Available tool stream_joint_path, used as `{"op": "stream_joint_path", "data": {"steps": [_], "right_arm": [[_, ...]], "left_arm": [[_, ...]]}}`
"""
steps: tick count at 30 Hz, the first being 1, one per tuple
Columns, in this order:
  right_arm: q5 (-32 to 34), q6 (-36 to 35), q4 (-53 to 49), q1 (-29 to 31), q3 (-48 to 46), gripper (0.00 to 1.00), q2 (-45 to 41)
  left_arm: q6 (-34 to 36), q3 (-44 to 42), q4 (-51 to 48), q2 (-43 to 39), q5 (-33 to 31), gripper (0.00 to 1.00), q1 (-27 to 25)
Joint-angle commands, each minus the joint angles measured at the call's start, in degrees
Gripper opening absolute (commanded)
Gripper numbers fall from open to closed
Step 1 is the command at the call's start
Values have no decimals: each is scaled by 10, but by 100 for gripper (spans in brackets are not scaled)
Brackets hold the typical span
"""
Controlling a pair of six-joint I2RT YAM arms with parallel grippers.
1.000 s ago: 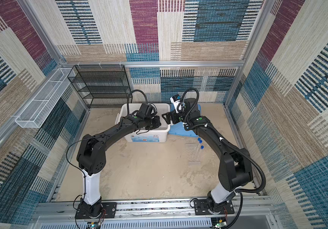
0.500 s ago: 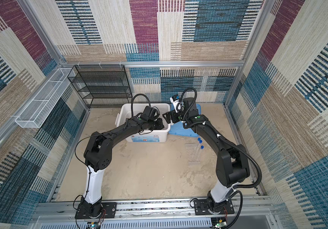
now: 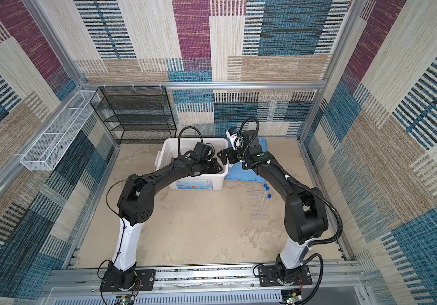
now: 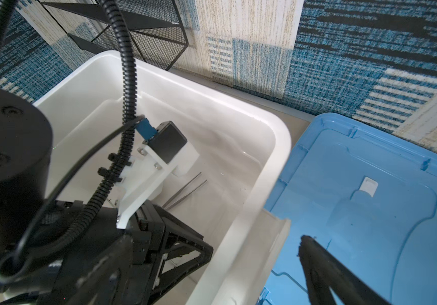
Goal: Organize the chemistry lab equipment
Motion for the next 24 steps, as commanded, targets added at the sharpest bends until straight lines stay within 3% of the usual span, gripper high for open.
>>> {"op": "stream_joint_path", "data": {"steps": [1, 9, 15, 17, 24], "right_arm": [[5, -8, 5, 1, 4, 100, -1], [-12, -2, 15, 0, 3, 100, -23], [-5, 5, 26, 0, 0, 99, -68], [3, 11, 36, 0, -6, 99, -94], [49, 23, 55, -2, -44, 99, -190]], "left_arm": [[-2, 5, -12, -7, -11, 35, 1], [42, 26, -42, -61, -51, 61, 3], [81, 9, -50, -148, -93, 79, 4], [92, -12, -45, -190, -115, 90, 6], [165, -117, -33, -357, -169, 98, 14]]}}
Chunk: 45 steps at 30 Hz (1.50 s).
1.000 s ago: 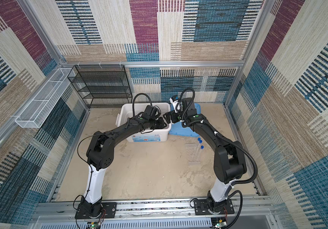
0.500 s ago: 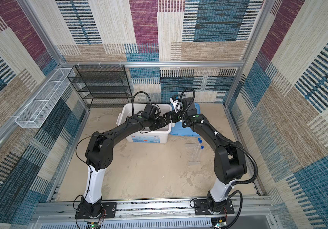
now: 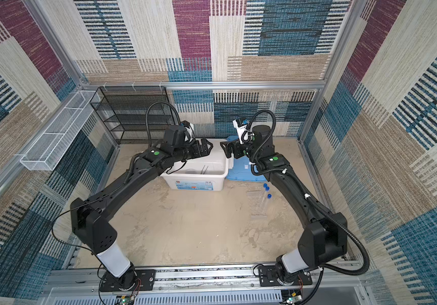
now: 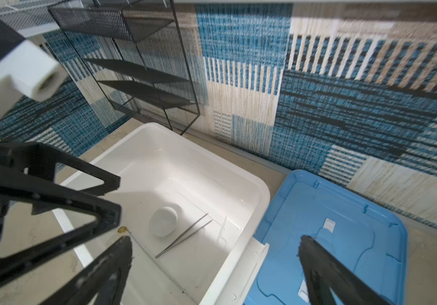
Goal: Organize the chemistry lab equipment
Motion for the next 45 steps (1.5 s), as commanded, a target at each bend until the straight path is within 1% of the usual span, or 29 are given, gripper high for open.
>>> {"op": "stream_joint_path", "data": {"steps": [1, 2, 4, 6, 9, 12, 14, 16, 18, 19, 21, 23, 26, 28, 30, 32, 34, 37, 41, 45], "right_arm": [[37, 16, 34, -4, -27, 99, -48], [40, 22, 41, -11, -40, 99, -64], [35, 50, 58, -38, -78, 99, -103], [38, 74, 68, -66, -114, 99, -139], [56, 86, 78, -106, -173, 99, -184], [19, 116, 82, -171, -229, 100, -213], [18, 131, 89, -208, -265, 100, -230], [37, 137, 104, -242, -299, 100, -242], [65, 130, 117, -268, -324, 99, -246], [81, 128, 121, -280, -334, 99, -245], [104, 125, 141, -299, -356, 99, -240], [128, 120, 173, -309, -383, 99, -231], [139, 114, 224, -318, -418, 99, -202], [137, 107, 253, -321, -433, 99, -184], [141, 95, 306, -321, -460, 99, -180], [147, 87, 350, -321, -482, 99, -173], [141, 79, 368, -320, -485, 99, -150], [133, 78, 409, -321, -502, 99, -123], [105, 76, 502, -318, -549, 98, -105], [97, 70, 564, -303, -572, 97, -76]], "left_arm": [[77, -75, 26, -85, -52, 99, 4], [99, -107, 31, -119, -67, 100, 4], [140, -164, 18, -184, -127, 100, 9], [170, -200, -10, -234, -159, 100, 30], [193, -268, -10, -315, -158, 99, 81], [212, -332, 14, -391, -169, 100, 120], [228, -360, 15, -407, -174, 100, 149], [219, -391, 19, -407, -163, 100, 187], [190, -433, 59, -415, -155, 99, 216], [186, -457, 90, -419, -167, 98, 224], [192, -477, 112, -407, -217, 99, 227], [210, -479, 123, -374, -266, 99, 228], [236, -494, 172, -327, -288, 99, 233], [254, -514, 216, -307, -272, 98, 242], [267, -535, 267, -289, -260, 95, 254], [282, -544, 294, -263, -241, 95, 269], [292, -549, 307, -234, -242, 94, 277], [307, -562, 337, -198, -241, 92, 281], [313, -592, 420, -159, -214, 90, 282], [323, -596, 459, -118, -205, 90, 282]]}}
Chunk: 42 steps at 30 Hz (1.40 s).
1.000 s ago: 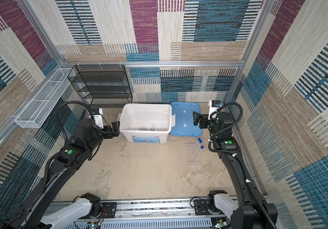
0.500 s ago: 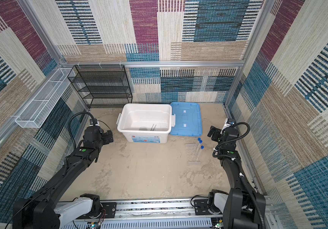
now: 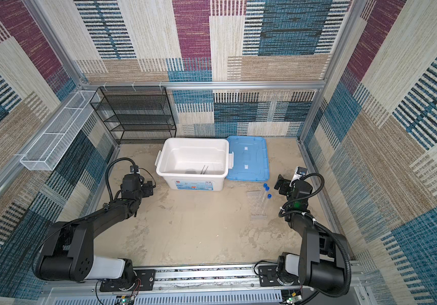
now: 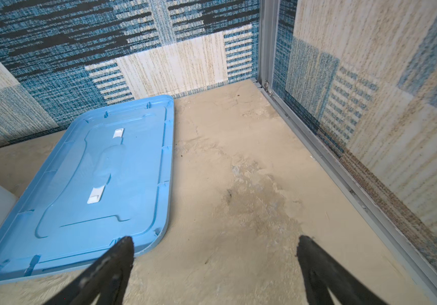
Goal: Organize the chemistry lab equipment
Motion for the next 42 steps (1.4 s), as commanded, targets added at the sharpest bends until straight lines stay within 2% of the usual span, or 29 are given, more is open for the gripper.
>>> {"op": "stream_joint_path", "data": {"steps": [1, 7, 12, 14, 19, 22, 23, 25, 27, 29, 42], "right_arm": [[-18, -11, 118, 16, -19, 97, 20], [1, -31, 199, 59, -35, 98, 68], [3, -32, 224, 68, -49, 99, 63], [-5, -26, 251, 70, -59, 99, 62], [-12, -27, 276, 75, -65, 99, 70], [-12, -32, 308, 81, -76, 99, 84], [-13, -35, 312, 83, -74, 99, 90], [-12, -38, 313, 87, -71, 99, 98], [-12, -40, 313, 88, -70, 99, 101], [-12, -43, 319, 90, -72, 100, 103], [-9, -43, 384, 93, -97, 99, 128]], "left_arm": [[28, -5, 82, 18, 13, 90, 1], [33, -34, 156, 25, 52, 90, 19], [44, -53, 185, 30, 105, 90, 27], [45, -67, 236, 40, 113, 91, 29], [41, -73, 237, 37, 129, 92, 35], [42, -99, 286, 49, 167, 94, 47], [45, -115, 337, 60, 173, 94, 49], [43, -117, 314, 45, 180, 95, 49], [50, -118, 335, 56, 191, 95, 49], [51, -105, 303, 53, 196, 96, 50], [50, -99, 299, 58, 231, 99, 60]]}}
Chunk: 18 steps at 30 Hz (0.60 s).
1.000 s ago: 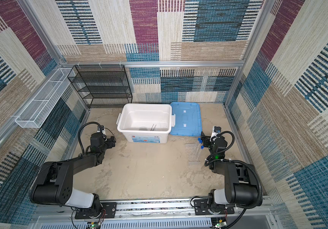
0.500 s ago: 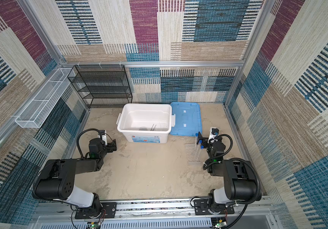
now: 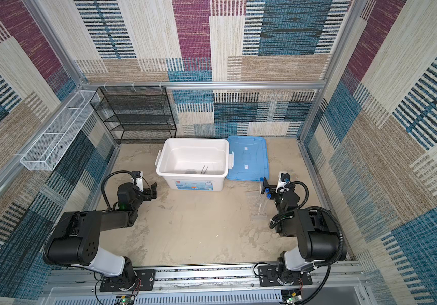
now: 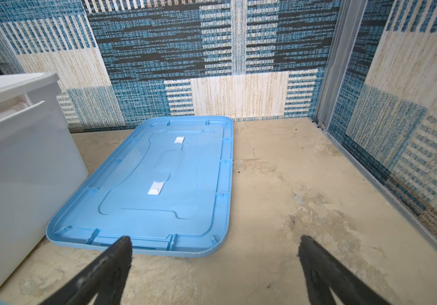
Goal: Organize the chemistry lab equipment
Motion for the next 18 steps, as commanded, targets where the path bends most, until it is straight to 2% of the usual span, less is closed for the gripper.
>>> {"op": "stream_joint_path", "data": {"steps": [1, 3, 9, 18], "right_arm": [[0, -3, 51, 1, -3, 99, 3], [-3, -4, 84, 3, -15, 99, 14], [-9, -8, 63, 3, -6, 99, 12], [-2, -10, 62, 7, -5, 99, 12]], "left_arm": [[10, 6, 13, 1, 25, 99, 5], [10, 7, 13, 1, 27, 99, 6], [4, 11, 7, 4, 58, 99, 19], [3, 10, 8, 3, 49, 99, 19]]}}
